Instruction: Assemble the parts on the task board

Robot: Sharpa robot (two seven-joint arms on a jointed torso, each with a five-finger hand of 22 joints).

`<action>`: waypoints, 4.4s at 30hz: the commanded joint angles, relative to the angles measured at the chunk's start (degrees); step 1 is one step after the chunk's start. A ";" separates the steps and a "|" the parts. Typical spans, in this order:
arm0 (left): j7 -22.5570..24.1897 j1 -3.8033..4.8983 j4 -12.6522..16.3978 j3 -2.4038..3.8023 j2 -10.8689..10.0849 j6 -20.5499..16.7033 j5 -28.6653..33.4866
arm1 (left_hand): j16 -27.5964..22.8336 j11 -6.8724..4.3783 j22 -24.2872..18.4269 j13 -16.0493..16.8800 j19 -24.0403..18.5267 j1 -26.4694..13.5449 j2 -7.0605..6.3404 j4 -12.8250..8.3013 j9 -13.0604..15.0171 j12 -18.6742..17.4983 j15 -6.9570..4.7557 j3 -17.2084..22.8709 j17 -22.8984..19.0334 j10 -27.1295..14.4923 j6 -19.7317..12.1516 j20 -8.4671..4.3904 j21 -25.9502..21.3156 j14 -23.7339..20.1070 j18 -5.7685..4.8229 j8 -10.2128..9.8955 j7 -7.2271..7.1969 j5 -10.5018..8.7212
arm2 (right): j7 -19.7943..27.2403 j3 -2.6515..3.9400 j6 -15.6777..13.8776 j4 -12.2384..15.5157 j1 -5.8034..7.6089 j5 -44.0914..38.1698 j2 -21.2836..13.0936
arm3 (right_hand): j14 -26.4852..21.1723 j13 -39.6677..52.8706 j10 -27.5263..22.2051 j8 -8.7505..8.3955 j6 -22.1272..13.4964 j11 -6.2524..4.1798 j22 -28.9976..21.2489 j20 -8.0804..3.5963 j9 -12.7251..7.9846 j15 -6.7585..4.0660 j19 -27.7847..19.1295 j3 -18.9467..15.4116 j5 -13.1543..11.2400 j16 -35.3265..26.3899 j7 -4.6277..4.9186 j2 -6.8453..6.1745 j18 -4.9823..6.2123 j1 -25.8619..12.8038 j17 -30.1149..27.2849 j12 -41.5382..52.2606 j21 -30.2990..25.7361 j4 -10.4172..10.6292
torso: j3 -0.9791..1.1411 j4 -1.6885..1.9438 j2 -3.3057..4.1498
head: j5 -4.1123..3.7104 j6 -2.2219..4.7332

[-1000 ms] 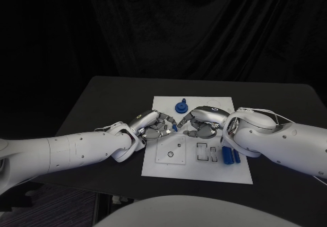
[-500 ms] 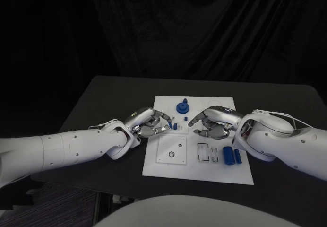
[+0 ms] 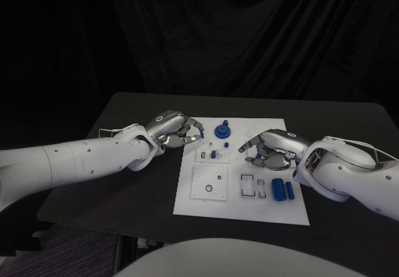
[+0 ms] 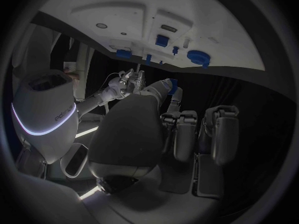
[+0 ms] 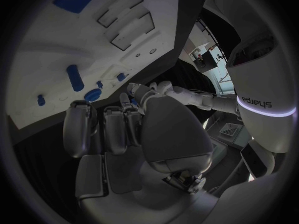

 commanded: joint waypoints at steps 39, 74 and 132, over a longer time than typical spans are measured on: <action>-5.20 -2.98 -13.50 0.02 8.34 -6.09 -24.47 | 0.15 -0.01 12.78 15.00 2.00 0.49 -0.46 0.68 3.65 0.15 -0.27 0.94 15.09 5.97 3.85 -0.20 -0.38 5.95 -0.40 2.12 -4.28 -0.87 | -1.17 0.03 0.15 0.35 -0.11 -0.07 -0.73 | 3.29 3.88 -0.43 -0.47 -0.59 -0.09 11.16 0.25 -0.10 -0.02 0.95 0.21 -0.27 -0.05 -0.09 -0.40 0.31 -0.49 1.90 -0.22 -0.18 -0.08 | -0.06 0.10 0.01 | 0.35 -0.01; -5.00 -3.15 8.14 0.01 -5.18 -13.71 -6.88 | 0.15 -1.06 13.32 15.00 3.14 -0.36 -0.05 6.21 -0.87 0.15 -1.28 -0.99 15.09 5.97 -2.67 -1.07 1.37 5.95 -0.81 -6.64 -4.22 -3.84 | -1.29 0.03 1.78 -3.68 -0.47 -18.42 6.92 | 3.51 4.08 0.03 -0.65 -0.78 -2.97 11.61 -1.54 -0.39 -2.23 1.47 0.38 -4.57 0.43 -3.73 -2.71 0.00 3.26 2.68 -0.14 1.28 -3.63 | -0.09 0.17 -0.02 | 0.93 -0.01; -3.02 -3.22 9.83 -0.01 -6.76 -6.07 2.88 | 0.15 -0.06 13.10 15.00 2.76 2.26 -1.45 5.69 -5.74 0.15 -0.55 3.13 15.09 5.97 -3.12 -0.53 0.68 5.95 -0.66 -7.42 -2.92 -2.33 | -1.77 0.06 1.00 -19.86 -3.68 -34.99 22.80 | 3.64 5.15 0.53 5.58 2.50 -5.60 12.22 -3.91 8.95 -4.51 1.91 -2.43 -10.18 1.28 -7.04 -2.06 -0.51 5.95 4.37 0.34 3.36 -4.37 | -0.92 1.71 0.47 | 0.35 -0.01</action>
